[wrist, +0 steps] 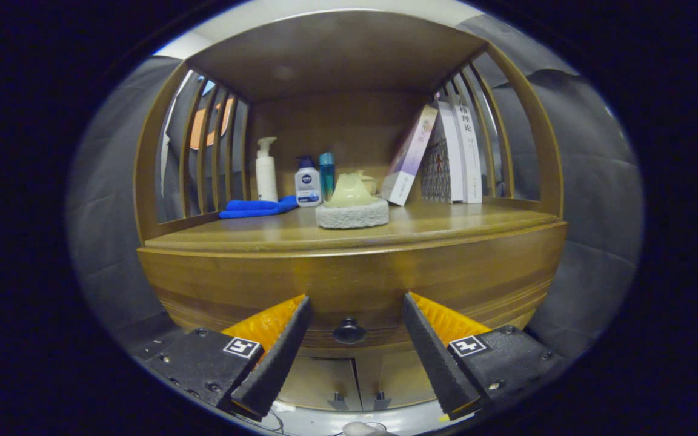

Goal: Pull open the drawer, take out the items inside it, and place them on the countertop above the cabinet.

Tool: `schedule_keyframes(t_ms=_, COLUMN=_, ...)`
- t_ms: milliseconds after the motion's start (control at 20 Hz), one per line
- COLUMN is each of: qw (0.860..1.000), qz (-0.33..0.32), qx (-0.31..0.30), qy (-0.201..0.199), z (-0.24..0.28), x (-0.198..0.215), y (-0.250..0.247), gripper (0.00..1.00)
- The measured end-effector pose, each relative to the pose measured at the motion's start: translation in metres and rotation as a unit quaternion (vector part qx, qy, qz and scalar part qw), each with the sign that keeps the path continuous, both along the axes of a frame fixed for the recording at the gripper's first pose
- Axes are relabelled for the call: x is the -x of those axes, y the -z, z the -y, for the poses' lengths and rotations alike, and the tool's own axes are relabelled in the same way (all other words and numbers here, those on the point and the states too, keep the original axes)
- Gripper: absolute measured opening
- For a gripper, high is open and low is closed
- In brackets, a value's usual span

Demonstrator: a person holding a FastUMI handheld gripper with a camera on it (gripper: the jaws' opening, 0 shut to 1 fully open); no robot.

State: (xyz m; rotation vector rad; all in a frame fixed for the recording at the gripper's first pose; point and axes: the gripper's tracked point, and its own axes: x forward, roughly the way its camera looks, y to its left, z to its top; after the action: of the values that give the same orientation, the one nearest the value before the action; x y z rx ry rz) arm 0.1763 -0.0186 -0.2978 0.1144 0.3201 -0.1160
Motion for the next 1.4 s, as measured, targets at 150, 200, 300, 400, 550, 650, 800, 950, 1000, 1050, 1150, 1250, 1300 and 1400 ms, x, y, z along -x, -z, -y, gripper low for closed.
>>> schedule_keyframes(t_ms=150, qw=1.000, qz=0.010, qx=0.012, qy=-0.002, z=-0.001, x=0.001, y=0.004, gripper=0.99)
schedule_keyframes(t_ms=200, qw=1.000, qz=0.010, qx=0.015, qy=-0.002, z=-0.001, x=0.001, y=0.004, gripper=0.99)
schedule_keyframes(t_ms=300, qw=1.000, qz=0.002, qx=0.020, qy=-0.003, z=0.000, x=0.003, y=0.005, gripper=0.99)
schedule_keyframes(t_ms=400, qw=1.000, qz=-0.002, qx=0.020, qy=-0.004, z=0.000, x=0.002, y=0.005, gripper=0.99)
schedule_keyframes(t_ms=550, qw=0.999, qz=-0.020, qx=0.030, qy=-0.007, z=0.001, x=0.003, y=0.006, gripper=0.99)
schedule_keyframes(t_ms=650, qw=0.999, qz=-0.036, qx=0.033, qy=-0.013, z=0.002, x=0.005, y=0.004, gripper=0.99)
schedule_keyframes(t_ms=800, qw=1.000, qz=-0.019, qx=0.014, qy=-0.006, z=0.016, x=0.019, y=-0.029, gripper=1.00)
schedule_keyframes(t_ms=950, qw=1.000, qz=0.017, qx=0.019, qy=0.004, z=0.041, x=0.051, y=-0.091, gripper=0.99)
schedule_keyframes(t_ms=1000, qw=0.999, qz=0.029, qx=0.021, qy=0.010, z=0.050, x=0.065, y=-0.112, gripper=0.99)
schedule_keyframes(t_ms=1050, qw=0.999, qz=0.040, qx=0.023, qy=0.012, z=0.056, x=0.080, y=-0.133, gripper=0.99)
schedule_keyframes(t_ms=1150, qw=0.998, qz=0.064, qx=0.029, qy=0.008, z=0.067, x=0.115, y=-0.176, gripper=0.99)
schedule_keyframes(t_ms=1250, qw=0.995, qz=0.090, qx=0.046, qy=0.008, z=0.079, x=0.147, y=-0.212, gripper=0.99)
schedule_keyframes(t_ms=1300, qw=0.993, qz=0.101, qx=0.055, qy=0.007, z=0.081, x=0.166, y=-0.228, gripper=0.99)
schedule_keyframes(t_ms=1400, qw=0.990, qz=0.120, qx=0.065, qy=0.013, z=0.085, x=0.199, y=-0.254, gripper=0.99)
